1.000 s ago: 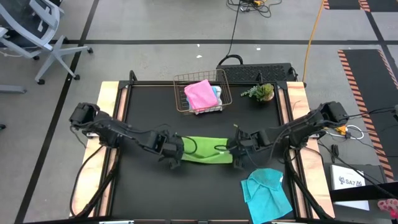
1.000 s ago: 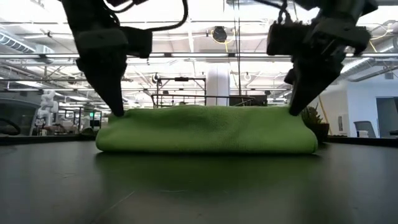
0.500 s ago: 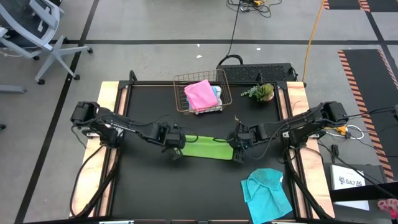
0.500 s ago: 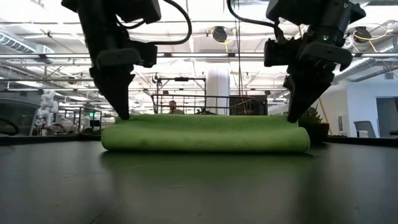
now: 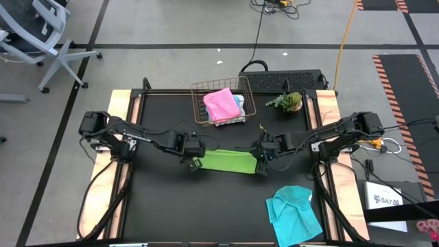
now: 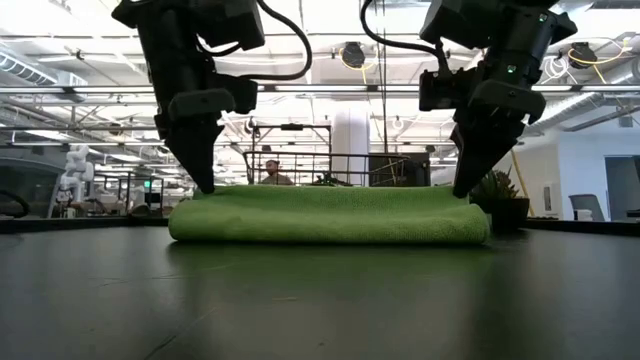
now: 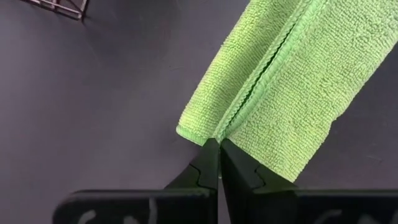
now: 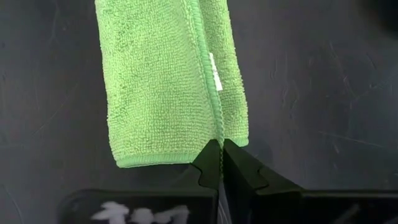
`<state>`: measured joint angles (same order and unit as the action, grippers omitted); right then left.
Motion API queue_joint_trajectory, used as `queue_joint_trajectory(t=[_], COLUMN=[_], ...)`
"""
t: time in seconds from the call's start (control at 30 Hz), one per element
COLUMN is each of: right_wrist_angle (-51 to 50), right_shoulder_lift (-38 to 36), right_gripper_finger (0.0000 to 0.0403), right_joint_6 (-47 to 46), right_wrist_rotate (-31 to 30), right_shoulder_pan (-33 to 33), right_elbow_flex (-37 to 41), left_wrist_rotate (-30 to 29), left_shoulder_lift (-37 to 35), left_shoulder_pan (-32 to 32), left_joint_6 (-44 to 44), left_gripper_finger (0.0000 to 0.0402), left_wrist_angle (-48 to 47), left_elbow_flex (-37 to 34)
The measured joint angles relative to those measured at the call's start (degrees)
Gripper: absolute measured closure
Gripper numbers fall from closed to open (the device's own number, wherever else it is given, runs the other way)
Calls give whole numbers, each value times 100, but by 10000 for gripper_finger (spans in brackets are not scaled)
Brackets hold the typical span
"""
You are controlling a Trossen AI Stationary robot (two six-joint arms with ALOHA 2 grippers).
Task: Fold microfiber towels
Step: Fold the green microfiber cloth
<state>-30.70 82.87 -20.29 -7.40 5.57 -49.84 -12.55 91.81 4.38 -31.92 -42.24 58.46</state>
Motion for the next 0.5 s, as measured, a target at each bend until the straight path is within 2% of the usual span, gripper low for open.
queue_joint_trajectory(t=[0.13,0.3,0.5], right_wrist_angle=[-2,-19,-351], right_shoulder_lift=[0,0,0], right_gripper_finger=[386,348,307], right_joint_6=[-46,-42,7], right_wrist_rotate=[2,-32,-391], right_shoulder_pan=[1,-1,-14], right_elbow_flex=[0,0,0], left_wrist_rotate=[-60,-363,-669], left_shoulder_lift=[0,0,0], left_shoulder_pan=[2,2,-35], left_joint_6=[122,181,-20], left_gripper_finger=[379,324,268], left_wrist_angle=[4,-12,-164], left_elbow_flex=[0,0,0])
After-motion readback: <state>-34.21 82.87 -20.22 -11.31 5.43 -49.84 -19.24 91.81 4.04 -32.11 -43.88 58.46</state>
